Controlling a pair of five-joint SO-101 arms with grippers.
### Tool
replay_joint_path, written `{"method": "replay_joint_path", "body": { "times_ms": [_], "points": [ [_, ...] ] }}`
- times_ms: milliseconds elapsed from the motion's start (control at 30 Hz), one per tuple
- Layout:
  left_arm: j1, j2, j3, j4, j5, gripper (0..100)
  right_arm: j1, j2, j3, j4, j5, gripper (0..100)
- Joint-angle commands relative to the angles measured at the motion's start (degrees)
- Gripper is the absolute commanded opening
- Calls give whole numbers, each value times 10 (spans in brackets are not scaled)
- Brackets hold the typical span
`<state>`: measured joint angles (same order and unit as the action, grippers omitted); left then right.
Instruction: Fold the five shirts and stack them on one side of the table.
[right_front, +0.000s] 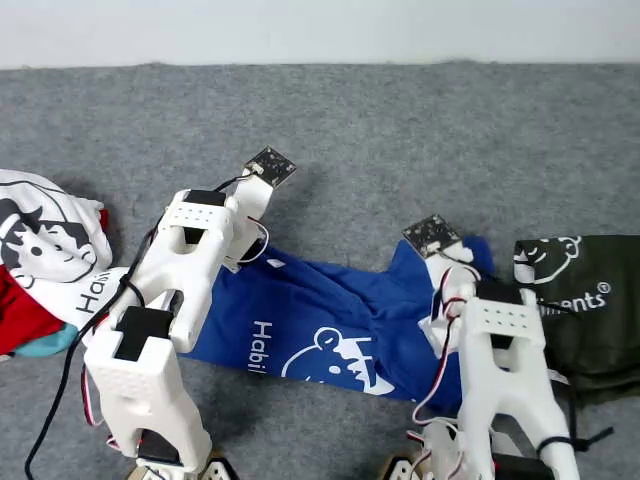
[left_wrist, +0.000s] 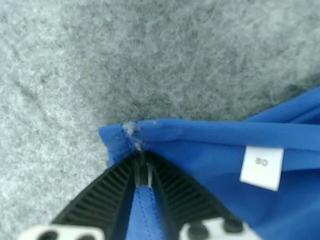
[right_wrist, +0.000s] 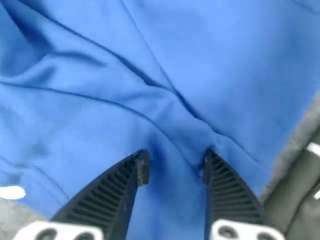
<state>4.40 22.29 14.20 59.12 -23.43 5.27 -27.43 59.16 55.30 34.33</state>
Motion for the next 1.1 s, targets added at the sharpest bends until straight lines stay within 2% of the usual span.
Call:
{"method": "replay_joint_path", "body": {
  "times_ms": [0,300,367,700,900,1067],
  "points": [
    [4,4,0,14,6,14,0,-12,4,-70,3,183],
    [4,4,9,11,6,14,0,113,2,-263,2,183],
    [4,4,15,11,6,14,1,124,-10,-277,2,183],
    [-1,4,14,11,6,14,3,38,-101,-128,2,183],
    [-6,2,0,11,7,14,4,40,-117,-182,2,183],
    [-51,3,-7,11,7,14,32,151,-232,-168,-14,183]
  ]
}}
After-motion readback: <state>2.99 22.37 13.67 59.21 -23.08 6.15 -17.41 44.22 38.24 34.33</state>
